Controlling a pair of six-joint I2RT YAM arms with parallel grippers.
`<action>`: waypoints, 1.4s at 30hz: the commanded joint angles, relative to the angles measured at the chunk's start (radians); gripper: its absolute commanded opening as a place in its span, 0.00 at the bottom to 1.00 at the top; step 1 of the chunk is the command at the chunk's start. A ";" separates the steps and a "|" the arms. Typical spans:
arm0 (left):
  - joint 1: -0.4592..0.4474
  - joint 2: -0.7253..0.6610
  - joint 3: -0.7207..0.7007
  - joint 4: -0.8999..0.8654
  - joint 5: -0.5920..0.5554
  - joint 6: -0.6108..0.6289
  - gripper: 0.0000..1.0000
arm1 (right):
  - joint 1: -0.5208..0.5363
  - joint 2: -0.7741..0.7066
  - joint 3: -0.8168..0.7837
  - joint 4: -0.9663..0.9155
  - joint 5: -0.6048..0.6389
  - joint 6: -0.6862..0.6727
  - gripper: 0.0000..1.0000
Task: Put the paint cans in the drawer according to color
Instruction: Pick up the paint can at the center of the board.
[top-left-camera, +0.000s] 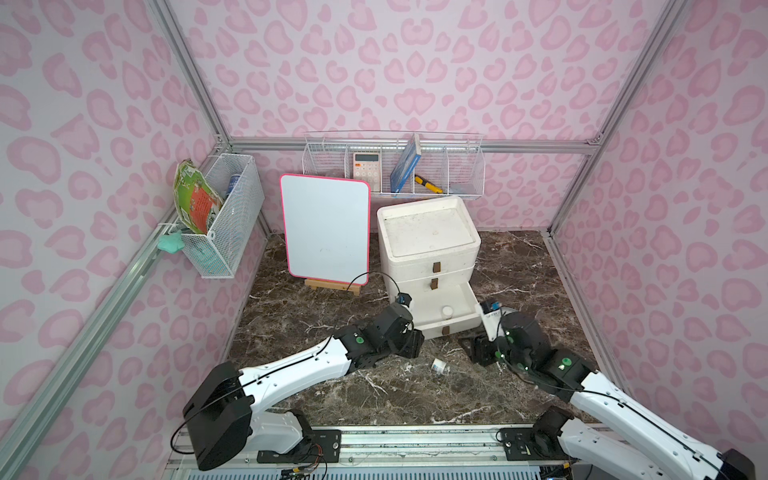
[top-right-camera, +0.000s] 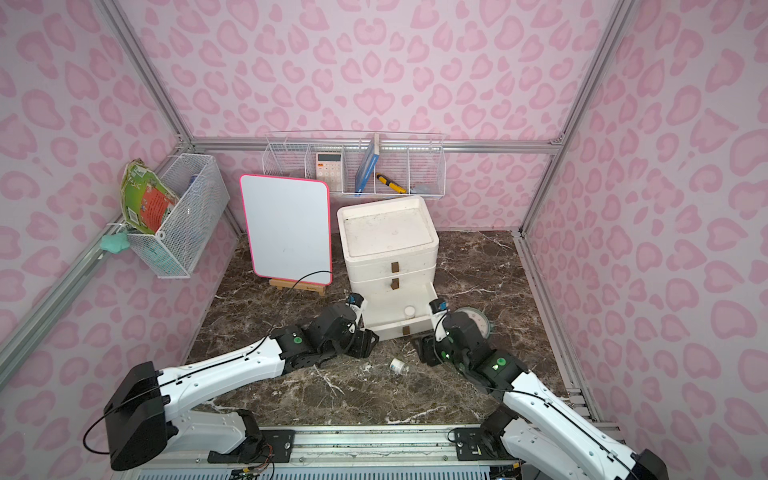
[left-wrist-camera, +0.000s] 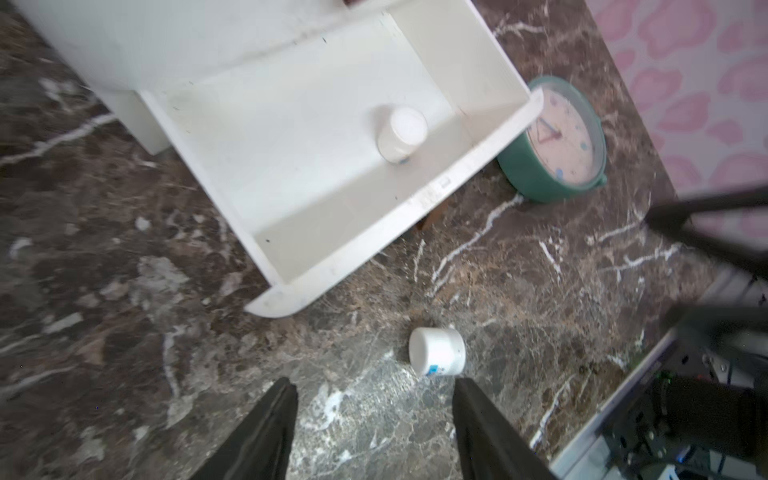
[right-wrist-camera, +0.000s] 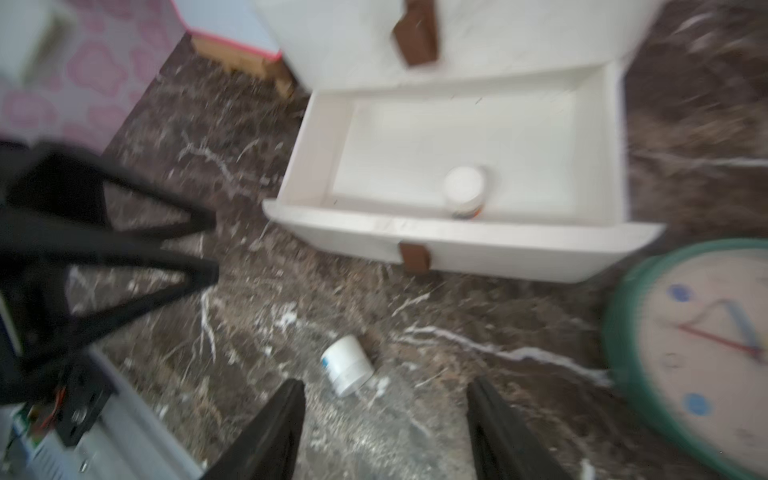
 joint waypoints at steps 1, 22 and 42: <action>0.020 -0.035 -0.004 0.036 -0.044 -0.065 0.65 | 0.170 0.040 -0.052 0.169 0.101 -0.009 0.67; 0.052 -0.093 -0.061 0.052 -0.040 -0.101 0.63 | 0.194 0.337 -0.293 0.654 0.186 -0.066 0.65; 0.054 -0.098 -0.060 0.043 -0.039 -0.093 0.61 | 0.179 0.493 -0.351 0.889 0.091 -0.177 0.50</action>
